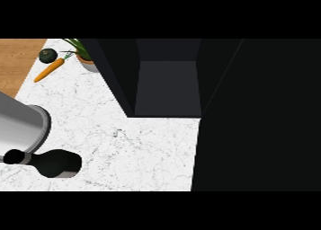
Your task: Pick up the wine, place it into the cabinet and close the cabinet
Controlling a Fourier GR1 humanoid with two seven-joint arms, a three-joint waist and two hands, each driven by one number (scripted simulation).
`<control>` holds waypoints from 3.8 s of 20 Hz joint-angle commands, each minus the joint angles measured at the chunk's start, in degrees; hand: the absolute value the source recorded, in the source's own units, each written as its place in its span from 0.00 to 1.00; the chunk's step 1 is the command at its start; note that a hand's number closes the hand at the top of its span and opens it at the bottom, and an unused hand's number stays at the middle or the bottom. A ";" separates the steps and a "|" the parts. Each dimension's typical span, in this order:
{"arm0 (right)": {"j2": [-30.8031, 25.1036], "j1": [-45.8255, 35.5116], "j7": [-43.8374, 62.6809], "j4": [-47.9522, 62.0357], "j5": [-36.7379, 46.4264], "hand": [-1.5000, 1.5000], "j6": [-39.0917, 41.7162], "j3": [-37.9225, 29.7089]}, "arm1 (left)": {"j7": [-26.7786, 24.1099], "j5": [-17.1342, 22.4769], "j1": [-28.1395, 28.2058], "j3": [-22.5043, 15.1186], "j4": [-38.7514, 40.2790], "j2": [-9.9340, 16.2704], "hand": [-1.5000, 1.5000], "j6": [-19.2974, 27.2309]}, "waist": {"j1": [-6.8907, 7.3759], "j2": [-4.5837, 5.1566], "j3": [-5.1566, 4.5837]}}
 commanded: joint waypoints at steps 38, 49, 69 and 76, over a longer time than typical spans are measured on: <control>2.89 -10.53 11.27 -3.60 -0.07 0.00 -2.18 -1.22 | -7.05 -27.89 -34.00 9.59 52.17 -7.39 0.00 -10.15 | -0.70 0.27 -0.11; 2.33 -6.91 10.25 -5.20 -2.33 0.00 0.83 -3.39 | -29.22 -48.74 -40.02 7.91 73.90 -8.78 0.00 -10.81 | -1.05 0.30 -0.13; 4.57 -9.92 8.69 -2.64 1.85 0.00 0.21 -0.07 | -45.17 -52.53 -49.08 1.30 100.59 -6.22 0.00 -11.99 | -1.35 0.46 -0.29; 3.71 -9.05 12.69 -6.02 -0.43 0.00 0.43 -0.95 | -47.67 -53.49 -50.33 -2.12 102.42 -9.17 0.00 -10.38 | -1.66 0.28 -0.28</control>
